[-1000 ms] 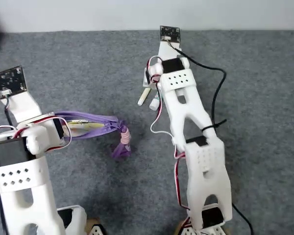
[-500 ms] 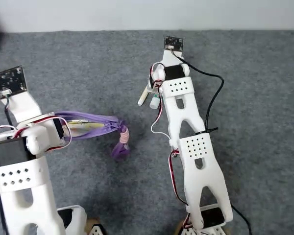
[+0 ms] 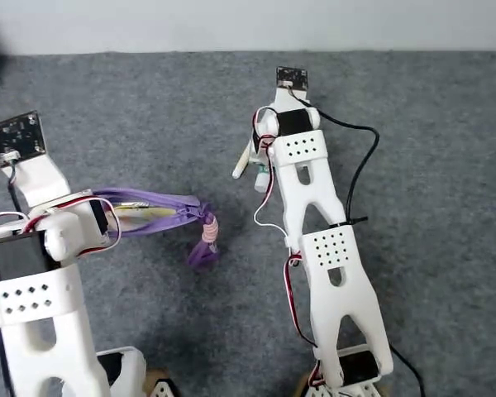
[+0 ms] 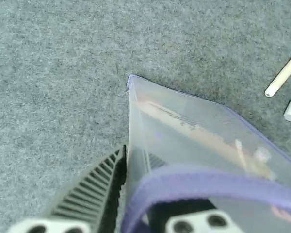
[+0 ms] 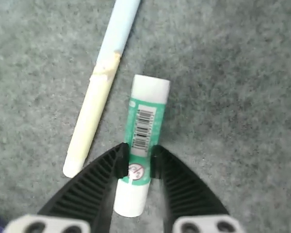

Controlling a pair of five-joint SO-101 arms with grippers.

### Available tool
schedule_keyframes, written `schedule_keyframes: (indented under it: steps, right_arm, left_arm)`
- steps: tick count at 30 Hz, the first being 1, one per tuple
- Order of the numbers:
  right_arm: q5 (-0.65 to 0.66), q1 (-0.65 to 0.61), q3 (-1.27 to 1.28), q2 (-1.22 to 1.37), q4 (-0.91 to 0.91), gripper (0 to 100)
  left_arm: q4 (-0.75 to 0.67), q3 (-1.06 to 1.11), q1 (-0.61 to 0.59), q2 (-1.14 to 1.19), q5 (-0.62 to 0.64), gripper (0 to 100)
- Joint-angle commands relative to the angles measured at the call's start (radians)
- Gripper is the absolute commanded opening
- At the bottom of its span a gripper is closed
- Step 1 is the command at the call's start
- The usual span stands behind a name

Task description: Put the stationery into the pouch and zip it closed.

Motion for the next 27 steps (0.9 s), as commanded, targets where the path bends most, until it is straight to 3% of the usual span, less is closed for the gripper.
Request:
schedule_keyframes:
  steps: [1,6,12,19,27]
  right_arm:
    - [0.054,-0.012,0.002,0.002,0.064,24.3]
    - [0.064,-0.03,-0.002,0.002,0.082,19.2]
    - [0.066,-0.025,-0.011,-0.002,0.102,0.3]
    - [0.071,-0.018,-0.126,-0.059,0.156,0.8]
    - [0.11,-0.068,-0.074,-0.306,0.159,0.8]
  left_arm:
    - [-0.017,0.021,0.014,-0.003,-0.009,1]
    - [-0.017,0.022,0.014,-0.008,-0.009,1]
    - [-0.017,0.022,0.014,-0.008,-0.008,1]
    - [-0.017,0.018,0.014,-0.011,-0.008,1]
    - [-0.009,0.005,0.014,-0.003,-0.012,1]
